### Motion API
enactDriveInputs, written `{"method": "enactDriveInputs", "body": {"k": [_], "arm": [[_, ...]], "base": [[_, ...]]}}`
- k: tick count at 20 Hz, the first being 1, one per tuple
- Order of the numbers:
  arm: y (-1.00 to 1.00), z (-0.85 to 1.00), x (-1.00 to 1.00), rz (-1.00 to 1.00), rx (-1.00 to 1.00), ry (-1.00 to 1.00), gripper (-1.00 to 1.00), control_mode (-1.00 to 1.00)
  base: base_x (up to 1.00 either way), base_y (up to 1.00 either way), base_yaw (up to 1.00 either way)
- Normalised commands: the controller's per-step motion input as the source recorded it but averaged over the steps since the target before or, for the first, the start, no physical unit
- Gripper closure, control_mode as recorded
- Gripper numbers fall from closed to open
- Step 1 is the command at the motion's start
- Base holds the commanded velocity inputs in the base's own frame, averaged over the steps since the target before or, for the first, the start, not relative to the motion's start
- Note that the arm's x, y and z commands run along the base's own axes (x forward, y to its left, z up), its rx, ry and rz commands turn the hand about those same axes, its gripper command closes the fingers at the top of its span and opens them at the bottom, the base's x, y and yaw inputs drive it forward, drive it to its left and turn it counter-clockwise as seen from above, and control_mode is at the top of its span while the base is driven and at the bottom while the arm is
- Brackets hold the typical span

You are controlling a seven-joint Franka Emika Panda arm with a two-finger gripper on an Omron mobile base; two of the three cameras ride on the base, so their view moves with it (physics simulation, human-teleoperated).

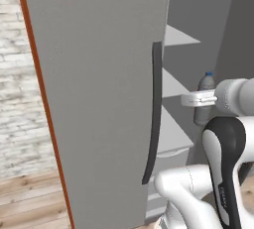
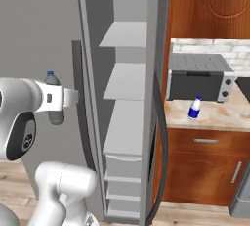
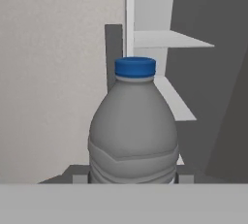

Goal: Take the bottled waters from the counter and place them in the freezer to freeze. Close the freezer door after placing the bottles.

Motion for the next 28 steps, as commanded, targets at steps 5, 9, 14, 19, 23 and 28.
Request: {"method": "enactDriveInputs", "body": {"k": [5, 9, 14, 19, 23, 28], "arm": [[0.0, 0.0, 0.0, 0.0, 0.0, 0.0, 1.0, 1.0], [0.0, 0.0, 0.0, 0.0, 0.0, 0.0, 1.0, 1.0], [0.0, 0.0, 0.0, 0.0, 0.0, 0.0, 1.0, 1.0], [0.0, 0.0, 0.0, 0.0, 0.0, 0.0, 1.0, 1.0], [0.0, 0.0, 0.0, 0.0, 0.0, 0.0, 1.0, 1.0], [0.0, 0.0, 0.0, 0.0, 0.0, 0.0, 1.0, 1.0]], "base": [[0.41, -0.03, 0.0], [0.28, -0.29, 0.0], [0.1, -0.35, 0.0], [0.14, -0.29, 0.0], [0.23, -0.28, 0.0], [0.33, -0.43, -0.05]]}}
